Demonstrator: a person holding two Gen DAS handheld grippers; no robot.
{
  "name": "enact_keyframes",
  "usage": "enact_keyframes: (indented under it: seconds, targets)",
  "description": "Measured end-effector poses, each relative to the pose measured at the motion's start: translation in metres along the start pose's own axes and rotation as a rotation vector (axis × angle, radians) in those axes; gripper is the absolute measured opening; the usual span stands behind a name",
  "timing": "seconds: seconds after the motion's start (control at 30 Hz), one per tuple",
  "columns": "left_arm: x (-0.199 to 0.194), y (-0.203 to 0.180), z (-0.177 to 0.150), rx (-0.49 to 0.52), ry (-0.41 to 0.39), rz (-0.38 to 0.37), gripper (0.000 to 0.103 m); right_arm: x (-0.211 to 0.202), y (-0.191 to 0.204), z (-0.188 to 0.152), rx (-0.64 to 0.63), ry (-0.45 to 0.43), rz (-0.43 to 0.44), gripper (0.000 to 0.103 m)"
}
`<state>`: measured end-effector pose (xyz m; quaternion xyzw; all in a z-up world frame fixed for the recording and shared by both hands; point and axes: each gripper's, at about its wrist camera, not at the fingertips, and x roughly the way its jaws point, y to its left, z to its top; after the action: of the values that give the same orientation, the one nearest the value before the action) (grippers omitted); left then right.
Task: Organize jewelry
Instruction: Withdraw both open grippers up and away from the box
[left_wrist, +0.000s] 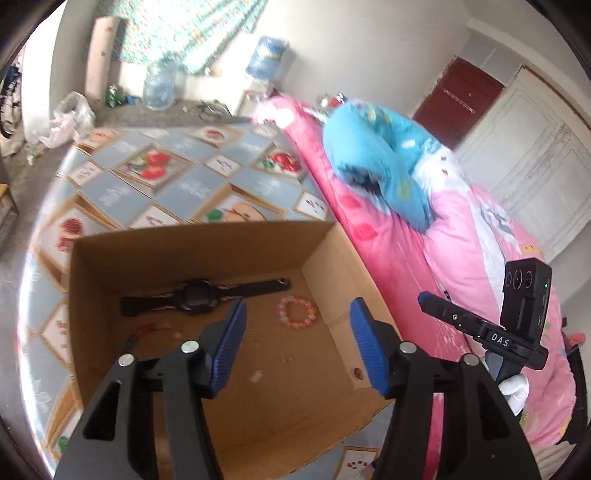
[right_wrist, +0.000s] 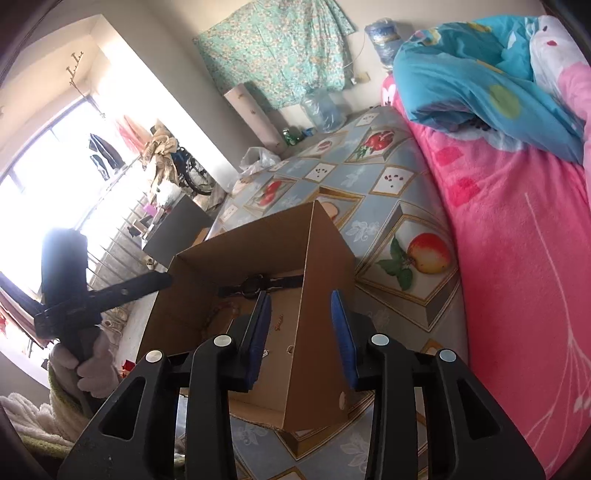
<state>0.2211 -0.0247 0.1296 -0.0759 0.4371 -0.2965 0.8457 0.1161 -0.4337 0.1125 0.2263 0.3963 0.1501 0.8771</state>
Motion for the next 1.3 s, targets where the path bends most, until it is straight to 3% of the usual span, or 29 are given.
enact_keyframes:
  seconds: [0.13,0.2,0.27,0.4,0.6,0.83,1.3]
  targets:
    - [-0.062,0.036,-0.021,-0.041,-0.145,0.205,0.075,0.013,0.001,-0.012,0.038,0.027,0.012,0.037]
    - [-0.073,0.06,-0.036,-0.092,-0.145,0.269,0.076,0.018,0.003,-0.018,0.051,0.039,0.014,0.037]
    - [-0.066,0.084,-0.052,-0.163,-0.087,0.305,0.076,0.024,0.004,-0.025,0.059,0.056,0.007,0.037]
    - [-0.037,0.113,-0.081,-0.253,0.016,0.264,0.076,0.035,0.008,-0.038,0.064,0.099,-0.031,0.038]
    - [-0.005,0.105,-0.102,-0.305,0.093,0.082,0.076,0.038,0.017,-0.044,0.054,0.109,-0.101,0.038]
    - [-0.008,0.095,-0.11,-0.269,0.059,0.144,0.078,0.037,0.024,-0.051,0.084,0.124,-0.137,0.038]
    - [-0.042,0.081,-0.15,-0.285,0.039,0.121,0.08,0.012,0.039,-0.084,0.086,0.108,-0.171,0.039]
